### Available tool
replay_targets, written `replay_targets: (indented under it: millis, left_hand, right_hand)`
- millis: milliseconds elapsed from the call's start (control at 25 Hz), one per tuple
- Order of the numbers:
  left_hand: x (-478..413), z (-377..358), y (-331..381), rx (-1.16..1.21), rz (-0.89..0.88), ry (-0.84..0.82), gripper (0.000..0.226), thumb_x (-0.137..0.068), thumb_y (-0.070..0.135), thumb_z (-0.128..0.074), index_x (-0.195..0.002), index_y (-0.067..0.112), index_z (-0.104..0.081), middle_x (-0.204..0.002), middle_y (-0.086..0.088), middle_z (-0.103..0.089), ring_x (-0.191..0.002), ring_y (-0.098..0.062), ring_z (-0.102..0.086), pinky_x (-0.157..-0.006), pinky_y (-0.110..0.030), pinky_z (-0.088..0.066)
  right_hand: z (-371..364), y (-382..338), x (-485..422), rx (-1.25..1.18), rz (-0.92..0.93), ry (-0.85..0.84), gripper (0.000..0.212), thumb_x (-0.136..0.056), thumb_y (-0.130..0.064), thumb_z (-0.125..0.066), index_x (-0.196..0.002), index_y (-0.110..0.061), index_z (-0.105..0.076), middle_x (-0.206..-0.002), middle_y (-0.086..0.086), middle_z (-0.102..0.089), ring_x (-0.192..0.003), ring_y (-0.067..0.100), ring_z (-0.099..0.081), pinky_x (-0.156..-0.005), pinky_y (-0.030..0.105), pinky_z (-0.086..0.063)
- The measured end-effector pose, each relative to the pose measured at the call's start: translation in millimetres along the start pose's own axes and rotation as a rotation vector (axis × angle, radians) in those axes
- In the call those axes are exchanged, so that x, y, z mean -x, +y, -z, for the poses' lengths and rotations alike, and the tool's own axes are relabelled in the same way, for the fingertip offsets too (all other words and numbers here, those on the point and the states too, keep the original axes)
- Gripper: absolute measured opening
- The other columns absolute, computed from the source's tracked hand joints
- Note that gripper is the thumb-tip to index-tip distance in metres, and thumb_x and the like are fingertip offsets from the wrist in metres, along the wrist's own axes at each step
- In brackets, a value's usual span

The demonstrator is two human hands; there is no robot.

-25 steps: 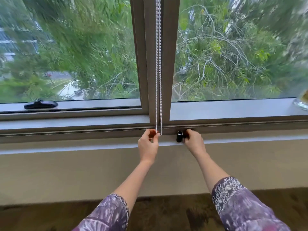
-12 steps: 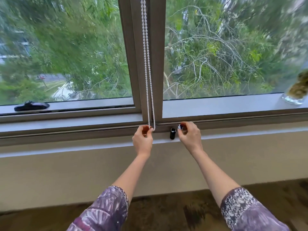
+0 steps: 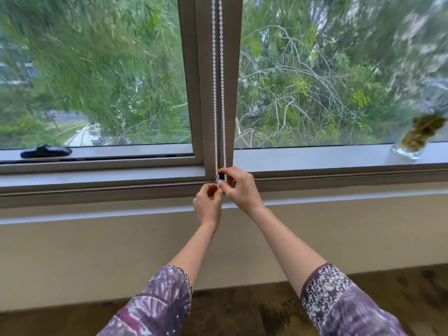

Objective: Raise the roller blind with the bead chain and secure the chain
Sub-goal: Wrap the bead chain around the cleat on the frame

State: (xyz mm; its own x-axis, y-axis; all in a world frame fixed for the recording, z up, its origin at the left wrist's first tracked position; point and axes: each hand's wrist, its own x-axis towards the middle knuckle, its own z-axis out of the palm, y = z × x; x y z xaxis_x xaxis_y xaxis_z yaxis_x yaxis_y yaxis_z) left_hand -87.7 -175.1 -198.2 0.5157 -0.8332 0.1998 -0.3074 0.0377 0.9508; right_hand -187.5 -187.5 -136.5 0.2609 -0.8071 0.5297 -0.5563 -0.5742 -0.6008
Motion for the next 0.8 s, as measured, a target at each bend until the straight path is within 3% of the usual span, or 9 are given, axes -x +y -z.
replay_targets:
  millis: [240,440,640,800]
  left_hand:
    - [5.2,8.9,-1.0,0.045,0.016,-0.022,0.007,-0.078,0.02,-0.074,-0.083,0.017,-0.07,-0.077,0.003,-0.073,-0.071,-0.011,-0.064,-0.068,-0.02,-0.046]
    - [6.0,14.1,-0.6,0.124,0.0,-0.051,0.014,-0.076,0.013,-0.076,-0.082,0.02,-0.065,-0.074,0.008,-0.068,-0.067,0.011,-0.062,-0.062,0.0,-0.042]
    - [5.0,20.5,-14.3,0.063,-0.007,-0.135,0.016,-0.078,0.008,-0.07,-0.087,0.022,-0.069,-0.078,0.01,-0.071,-0.076,0.001,-0.067,-0.079,-0.022,-0.055]
    - [9.5,22.4,-21.2,0.01,-0.021,-0.189,0.018,-0.077,0.025,-0.072,-0.094,0.026,-0.068,-0.078,0.015,-0.07,-0.076,0.001,-0.066,-0.073,-0.024,-0.056]
  right_hand:
    - [0.9,8.9,2.9,0.12,-0.043,-0.118,0.033,-0.08,0.0,-0.058,-0.112,-0.003,-0.065,-0.104,0.014,-0.068,-0.096,0.028,-0.062,-0.088,0.03,-0.045]
    - [-5.5,13.9,2.2,0.181,-0.041,-0.234,0.034,-0.082,-0.001,-0.056,-0.115,-0.005,-0.065,-0.105,0.013,-0.067,-0.101,0.029,-0.06,-0.092,0.034,-0.046]
    - [-16.6,24.4,14.5,0.247,-0.014,-0.284,0.03,-0.085,-0.004,-0.056,-0.113,-0.008,-0.065,-0.107,0.01,-0.067,-0.101,0.028,-0.057,-0.089,0.03,-0.041]
    - [-21.6,24.3,17.5,0.242,0.0,-0.268,0.028,-0.082,-0.006,-0.059,-0.108,-0.014,-0.068,-0.102,0.005,-0.071,-0.093,0.027,-0.056,-0.083,0.03,-0.043]
